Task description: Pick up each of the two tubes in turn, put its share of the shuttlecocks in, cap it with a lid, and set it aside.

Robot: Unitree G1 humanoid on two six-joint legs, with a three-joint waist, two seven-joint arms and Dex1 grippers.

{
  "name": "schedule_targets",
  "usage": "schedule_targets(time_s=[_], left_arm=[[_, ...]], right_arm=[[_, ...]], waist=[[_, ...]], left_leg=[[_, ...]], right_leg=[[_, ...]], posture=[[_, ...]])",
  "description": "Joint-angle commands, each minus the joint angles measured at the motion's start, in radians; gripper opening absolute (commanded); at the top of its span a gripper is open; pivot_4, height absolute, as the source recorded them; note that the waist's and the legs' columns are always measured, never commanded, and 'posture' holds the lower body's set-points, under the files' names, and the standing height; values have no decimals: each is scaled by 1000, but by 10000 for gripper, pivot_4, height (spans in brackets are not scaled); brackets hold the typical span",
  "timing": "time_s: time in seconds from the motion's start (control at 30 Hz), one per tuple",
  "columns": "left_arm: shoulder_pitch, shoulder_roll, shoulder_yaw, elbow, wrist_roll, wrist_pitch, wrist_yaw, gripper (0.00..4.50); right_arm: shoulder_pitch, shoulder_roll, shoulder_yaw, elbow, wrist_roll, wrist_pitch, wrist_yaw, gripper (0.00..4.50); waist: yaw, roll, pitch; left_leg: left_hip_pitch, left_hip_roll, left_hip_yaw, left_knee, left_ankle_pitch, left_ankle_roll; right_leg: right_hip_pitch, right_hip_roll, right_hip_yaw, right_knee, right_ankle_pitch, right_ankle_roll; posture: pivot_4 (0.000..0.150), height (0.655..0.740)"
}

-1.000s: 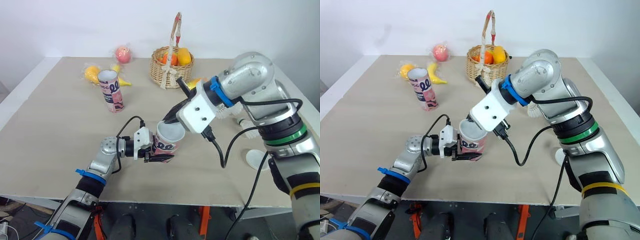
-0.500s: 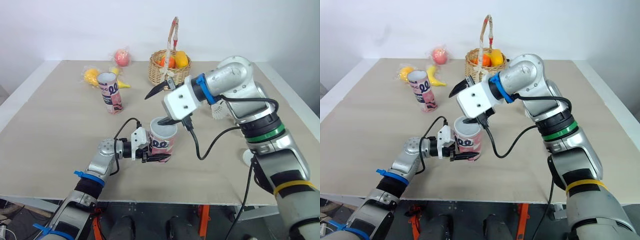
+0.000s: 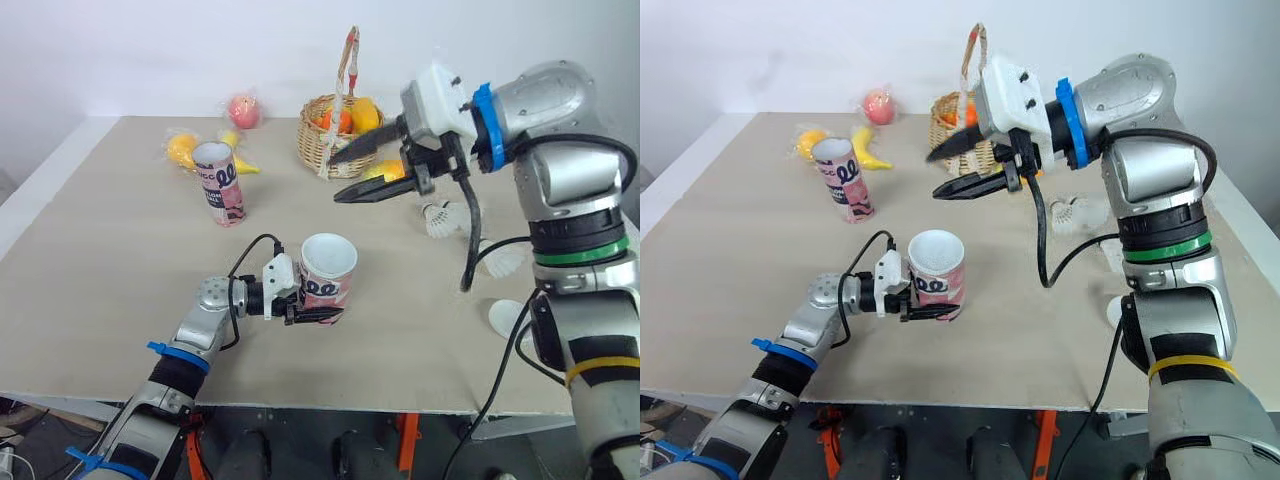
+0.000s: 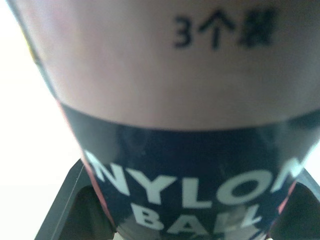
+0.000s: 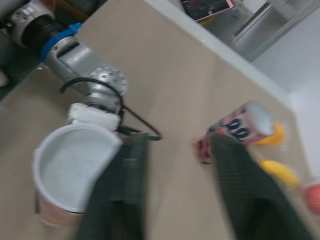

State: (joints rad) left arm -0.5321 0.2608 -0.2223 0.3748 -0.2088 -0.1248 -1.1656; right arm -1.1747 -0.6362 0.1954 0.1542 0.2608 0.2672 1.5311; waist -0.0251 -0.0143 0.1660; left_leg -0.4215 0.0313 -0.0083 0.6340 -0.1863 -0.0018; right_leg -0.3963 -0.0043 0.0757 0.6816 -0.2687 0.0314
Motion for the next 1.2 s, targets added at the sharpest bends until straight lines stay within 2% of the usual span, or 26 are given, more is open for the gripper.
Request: schedule_targets(time_s=[0.03,0.17,0.37,0.67,0.77,0.93,1.2], left_arm=[[7,14,-11,25,21,8,-1,28665],[8,15,-9,23,21,9,2,28665],[6,18,-5,25,20,9,4,28665],[5,24,-3,29,19,9,2,28665],[8,21,-7,25,19,11,4,28665],[9,14,-7,18,17,17,5,28665],[15,15,-10,18,19,16,2,28665]], right_arm=[[17,-7,2,-78,24,-7,18,1256],[59,-22,61,-118,-1,-72,72,1256],[73,-77,249,-122,-62,-226,83,1256],[30,-12,403,-20,-140,-359,83,1256],[1,28,455,60,-239,-474,83,1256],[1,64,471,151,-366,-615,64,1256],[-23,105,408,217,-334,-562,78,1256]], waist=[[0,0,0],[0,0,0],[0,0,0],[-3,0,0],[-10,0,-1],[-22,-2,-3],[-22,-8,-8]], left_leg=[[0,0,0,0,0,0],[-1,0,0,0,0,0],[-1,0,1,0,0,0],[1,2,2,0,0,0],[3,3,2,0,0,0],[19,6,3,-2,0,0],[25,12,5,-2,0,0]], right_leg=[[0,0,0,0,0,0],[-2,0,1,0,0,1],[-2,0,0,0,-3,6],[-1,1,0,0,-2,5],[0,2,0,0,-1,4],[13,2,-1,0,-5,-3],[15,1,-1,0,-3,-6]], posture=[[1500,7400],[1500,7400],[1500,7400],[1500,7400],[1500,7400],[1500,7400],[1500,7400]])
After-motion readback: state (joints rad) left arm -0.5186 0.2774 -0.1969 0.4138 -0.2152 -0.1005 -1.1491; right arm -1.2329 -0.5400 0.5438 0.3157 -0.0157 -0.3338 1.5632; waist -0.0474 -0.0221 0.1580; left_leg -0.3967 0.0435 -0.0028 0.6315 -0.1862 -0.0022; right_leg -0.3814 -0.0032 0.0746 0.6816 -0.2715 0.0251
